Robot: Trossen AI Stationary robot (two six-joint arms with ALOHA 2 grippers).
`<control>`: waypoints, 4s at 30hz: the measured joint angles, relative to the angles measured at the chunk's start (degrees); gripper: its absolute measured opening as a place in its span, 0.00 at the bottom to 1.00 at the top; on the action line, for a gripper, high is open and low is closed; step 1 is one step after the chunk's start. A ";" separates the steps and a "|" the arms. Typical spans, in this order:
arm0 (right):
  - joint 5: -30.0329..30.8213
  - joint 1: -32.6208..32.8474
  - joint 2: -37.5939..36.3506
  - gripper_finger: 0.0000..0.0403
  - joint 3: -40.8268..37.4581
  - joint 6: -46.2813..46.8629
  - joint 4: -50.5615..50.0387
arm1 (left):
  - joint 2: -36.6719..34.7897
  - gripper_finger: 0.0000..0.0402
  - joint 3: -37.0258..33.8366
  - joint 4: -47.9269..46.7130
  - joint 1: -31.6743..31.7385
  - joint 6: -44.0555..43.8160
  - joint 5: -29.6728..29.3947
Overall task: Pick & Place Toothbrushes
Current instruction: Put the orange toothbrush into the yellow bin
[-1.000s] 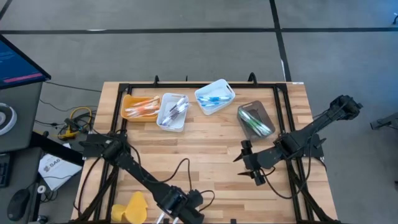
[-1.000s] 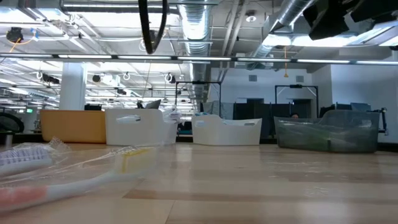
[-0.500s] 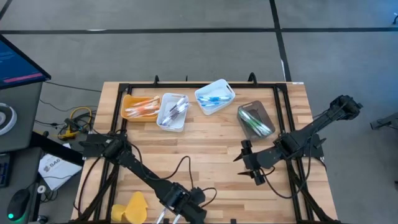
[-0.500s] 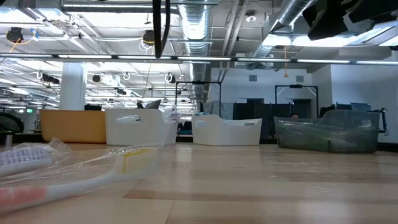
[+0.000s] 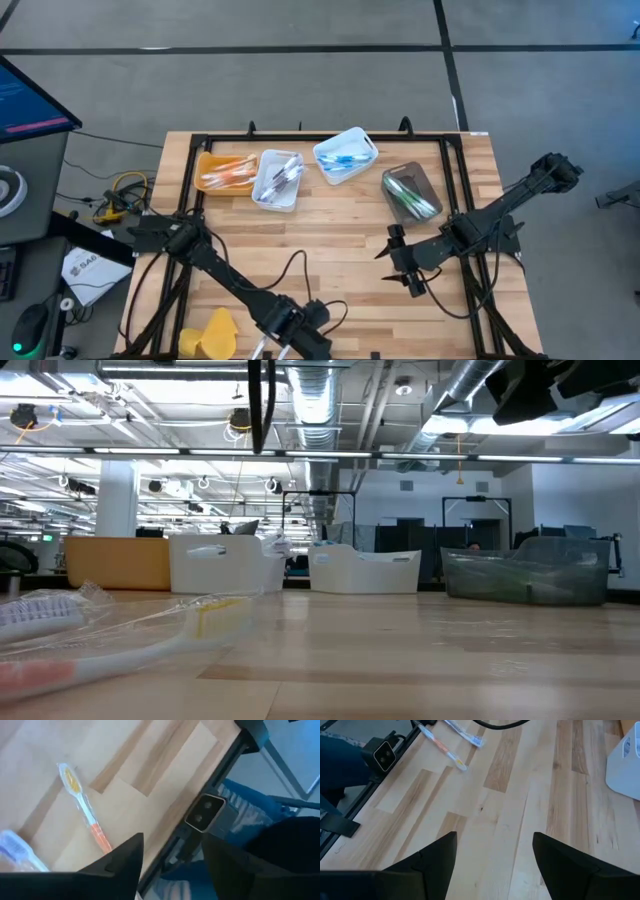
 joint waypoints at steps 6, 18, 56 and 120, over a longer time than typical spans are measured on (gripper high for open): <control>0.00 0.00 0.00 0.63 0.00 0.00 0.08 | 0.28 0.47 -1.25 -0.06 0.17 1.60 -1.20; 0.00 0.00 0.00 0.63 0.00 0.00 0.17 | 0.30 0.42 -8.35 1.26 0.70 -0.19 -0.85; 0.00 0.00 0.00 0.63 -0.02 -0.81 0.17 | -2.85 0.01 -21.54 12.46 1.44 -1.16 -2.82; -1.74 -29.06 0.52 0.63 0.00 -15.68 -1.34 | -49.01 0.00 -23.42 -22.24 58.27 81.58 -19.10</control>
